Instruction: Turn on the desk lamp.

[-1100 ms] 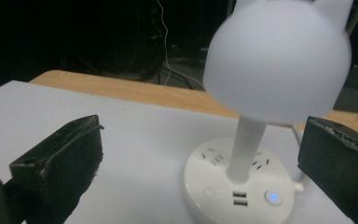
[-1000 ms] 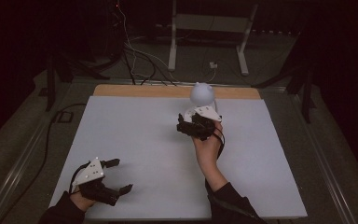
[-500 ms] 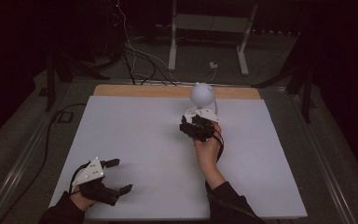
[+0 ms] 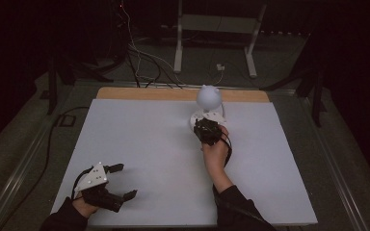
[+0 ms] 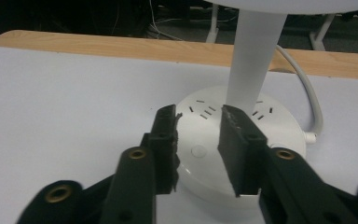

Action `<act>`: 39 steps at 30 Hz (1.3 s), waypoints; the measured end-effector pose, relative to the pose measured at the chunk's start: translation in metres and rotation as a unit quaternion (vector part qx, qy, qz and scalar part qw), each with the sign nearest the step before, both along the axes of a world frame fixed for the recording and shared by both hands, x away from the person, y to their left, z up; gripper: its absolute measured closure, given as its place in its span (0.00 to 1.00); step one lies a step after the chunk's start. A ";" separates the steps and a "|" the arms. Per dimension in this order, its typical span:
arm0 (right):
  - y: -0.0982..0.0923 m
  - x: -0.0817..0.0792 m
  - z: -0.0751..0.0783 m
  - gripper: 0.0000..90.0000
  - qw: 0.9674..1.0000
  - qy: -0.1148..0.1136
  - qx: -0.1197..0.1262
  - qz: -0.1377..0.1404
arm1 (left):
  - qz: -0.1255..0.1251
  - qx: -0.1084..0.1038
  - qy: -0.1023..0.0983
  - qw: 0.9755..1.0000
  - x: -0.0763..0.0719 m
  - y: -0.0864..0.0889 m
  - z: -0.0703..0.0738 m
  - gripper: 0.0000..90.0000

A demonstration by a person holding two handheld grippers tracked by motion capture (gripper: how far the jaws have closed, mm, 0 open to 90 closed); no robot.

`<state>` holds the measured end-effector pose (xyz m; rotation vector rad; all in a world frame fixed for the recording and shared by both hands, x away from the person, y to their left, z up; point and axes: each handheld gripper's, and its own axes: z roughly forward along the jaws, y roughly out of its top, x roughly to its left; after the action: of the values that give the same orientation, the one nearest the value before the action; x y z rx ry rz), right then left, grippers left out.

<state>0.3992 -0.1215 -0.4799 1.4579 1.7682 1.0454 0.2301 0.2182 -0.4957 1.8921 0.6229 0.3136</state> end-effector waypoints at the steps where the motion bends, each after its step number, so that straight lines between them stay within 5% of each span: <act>1: 0.000 0.001 0.000 0.79 1.000 0.001 0.001 -0.001 | 0.000 0.000 0.000 1.000 0.000 0.000 0.000 0.00; 11: 0.000 0.009 -0.004 0.99 1.000 0.005 -0.015 -0.005 | -0.001 -0.001 0.001 1.000 0.000 0.000 0.000 0.00; 39: 0.004 0.025 -0.027 1.00 0.998 0.053 -0.016 0.001 | 0.000 0.002 0.001 1.000 0.000 0.001 0.000 0.00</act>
<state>0.4246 -0.1178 -0.5065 1.5174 1.8523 0.9518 0.2303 0.2188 -0.4962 1.8956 0.6243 0.3131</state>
